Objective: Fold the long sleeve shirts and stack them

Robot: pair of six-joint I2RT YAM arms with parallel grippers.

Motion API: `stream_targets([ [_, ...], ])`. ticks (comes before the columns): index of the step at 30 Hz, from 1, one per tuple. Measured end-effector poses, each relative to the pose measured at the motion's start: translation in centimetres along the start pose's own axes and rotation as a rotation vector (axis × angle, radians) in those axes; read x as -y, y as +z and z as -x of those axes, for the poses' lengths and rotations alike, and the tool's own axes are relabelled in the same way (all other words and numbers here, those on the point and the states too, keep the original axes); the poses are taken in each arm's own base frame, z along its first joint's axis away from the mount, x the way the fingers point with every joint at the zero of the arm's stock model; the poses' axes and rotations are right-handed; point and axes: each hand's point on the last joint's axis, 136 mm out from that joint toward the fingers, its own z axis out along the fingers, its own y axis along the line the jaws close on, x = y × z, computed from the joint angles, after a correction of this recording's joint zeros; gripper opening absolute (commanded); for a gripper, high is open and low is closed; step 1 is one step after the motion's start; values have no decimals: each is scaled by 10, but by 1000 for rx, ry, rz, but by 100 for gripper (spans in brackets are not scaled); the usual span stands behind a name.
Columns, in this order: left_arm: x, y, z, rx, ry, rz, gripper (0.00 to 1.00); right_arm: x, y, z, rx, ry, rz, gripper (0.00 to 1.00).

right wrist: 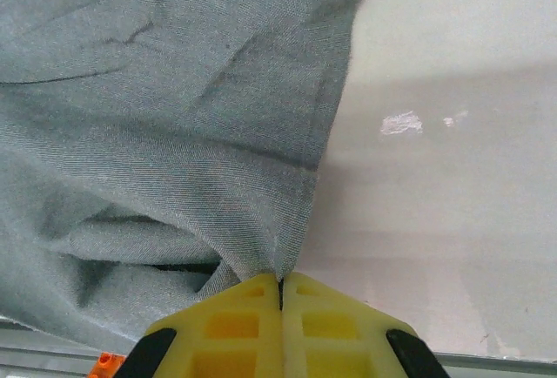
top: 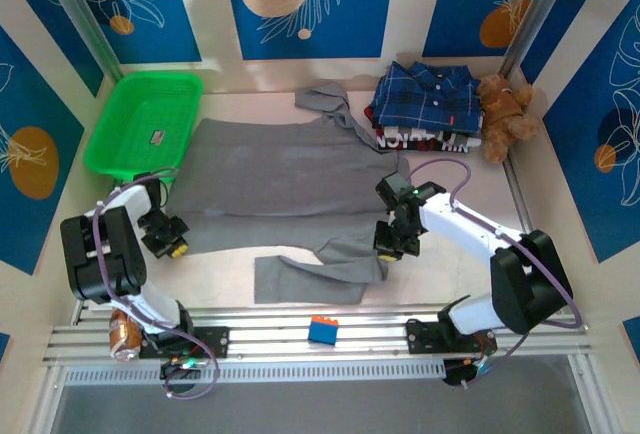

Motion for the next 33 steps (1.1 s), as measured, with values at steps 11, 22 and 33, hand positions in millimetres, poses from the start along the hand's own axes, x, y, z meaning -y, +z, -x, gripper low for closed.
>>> stream_targets([
  [11, 6, -20, 1, 135, 69, -58, 0, 6, -23, -3, 47, 18, 63, 0],
  [22, 21, -52, 0, 210, 84, -165, 0, 3, -53, 8, 93, 19, 121, 0],
  [33, 53, -92, 26, 267, 88, -282, 0, -6, -85, 58, 156, 6, 170, 0],
])
